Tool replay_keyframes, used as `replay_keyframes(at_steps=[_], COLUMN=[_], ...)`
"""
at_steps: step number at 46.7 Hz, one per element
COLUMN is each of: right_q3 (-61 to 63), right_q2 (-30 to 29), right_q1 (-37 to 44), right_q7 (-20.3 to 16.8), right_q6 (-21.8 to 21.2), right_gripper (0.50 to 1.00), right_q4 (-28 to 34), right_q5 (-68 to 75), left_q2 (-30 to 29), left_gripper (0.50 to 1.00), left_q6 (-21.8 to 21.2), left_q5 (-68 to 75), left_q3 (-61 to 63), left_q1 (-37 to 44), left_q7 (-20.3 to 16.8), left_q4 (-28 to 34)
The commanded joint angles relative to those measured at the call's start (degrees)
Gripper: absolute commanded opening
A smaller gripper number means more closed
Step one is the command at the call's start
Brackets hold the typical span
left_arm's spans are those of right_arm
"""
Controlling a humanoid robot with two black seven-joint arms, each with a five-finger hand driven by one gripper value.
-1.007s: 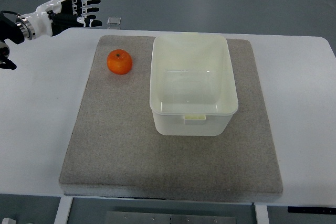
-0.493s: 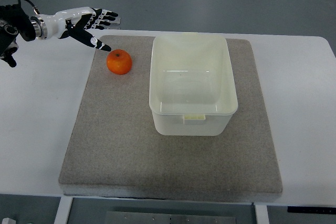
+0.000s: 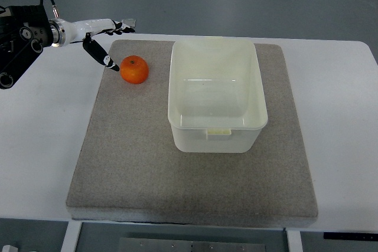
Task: Put orange in box with left hand
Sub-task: 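Reach the left hand down toward the orange beside the box, then close the left hand fingers around the orange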
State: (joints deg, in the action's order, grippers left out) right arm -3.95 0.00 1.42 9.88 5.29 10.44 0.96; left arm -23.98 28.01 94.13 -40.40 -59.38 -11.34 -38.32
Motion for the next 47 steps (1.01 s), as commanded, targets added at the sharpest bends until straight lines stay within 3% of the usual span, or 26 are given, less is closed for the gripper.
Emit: replay_keyframes(at_steps=[1, 47], right_q3=[0.0, 0.0], right_q2=[0.0, 0.0], right_q1=[0.0, 0.0], right_q7=[0.0, 0.1], right_q6=[0.1, 0.1], right_gripper=[0.932, 0.932], right_q4=[0.0, 0.0], right_q5=[0.0, 0.0], left_q2=[0.4, 4.3], left_gripper=[0.994, 0.977], left_q6=[0.0, -6.3], left_q5=[1.1, 3.6], left_q3=[1.2, 6.8], left_q1=[0.1, 0.6], left_q7=[0.0, 0.0], left_q4=[0.0, 0.9])
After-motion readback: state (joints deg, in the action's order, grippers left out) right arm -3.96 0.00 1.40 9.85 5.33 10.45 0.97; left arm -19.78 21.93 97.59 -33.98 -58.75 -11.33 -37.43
